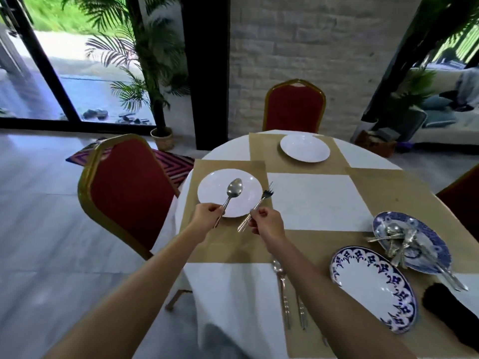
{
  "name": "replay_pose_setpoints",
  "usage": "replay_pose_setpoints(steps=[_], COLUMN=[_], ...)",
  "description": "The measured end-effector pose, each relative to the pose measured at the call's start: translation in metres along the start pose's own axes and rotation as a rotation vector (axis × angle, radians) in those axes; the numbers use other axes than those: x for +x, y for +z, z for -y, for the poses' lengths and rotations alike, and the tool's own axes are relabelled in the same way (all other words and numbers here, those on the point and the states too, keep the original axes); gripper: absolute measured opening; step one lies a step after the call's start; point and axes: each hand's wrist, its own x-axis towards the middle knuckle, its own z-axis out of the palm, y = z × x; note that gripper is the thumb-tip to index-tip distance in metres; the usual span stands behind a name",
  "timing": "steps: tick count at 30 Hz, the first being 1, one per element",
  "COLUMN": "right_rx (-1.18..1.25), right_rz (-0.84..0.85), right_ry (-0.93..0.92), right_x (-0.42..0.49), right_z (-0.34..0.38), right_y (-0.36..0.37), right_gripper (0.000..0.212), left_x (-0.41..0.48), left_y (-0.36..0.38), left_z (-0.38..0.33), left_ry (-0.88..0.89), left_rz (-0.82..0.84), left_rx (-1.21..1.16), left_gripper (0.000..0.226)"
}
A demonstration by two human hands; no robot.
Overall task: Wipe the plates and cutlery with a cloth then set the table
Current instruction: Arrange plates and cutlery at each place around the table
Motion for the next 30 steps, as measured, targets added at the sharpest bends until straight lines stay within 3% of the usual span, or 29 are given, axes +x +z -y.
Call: replay_pose_setpoints(steps=[6, 13, 30], right_rx=[0.016, 0.008, 0.067], right_rz=[-0.113, -0.241, -0.327], right_ry=[-0.019, -0.004, 0.043], right_x=[0.002, 0.002, 0.101], right_z=[0.018, 0.039, 0.068], right_y=[0.069, 0.129, 0.195], right_gripper=[0.010, 0.009, 0.014], left_x=[0.047, 0.091, 0.237], left_y=[-0.061, -0.115, -0.138], left_z=[-0.004, -0.008, -0.040], left_ry=[0.049, 0.099, 0.115], left_rz=[0.111, 0.206, 0.266], left_rx=[0.028, 0.088, 0.188], left_gripper=[0.022, 0.014, 0.007])
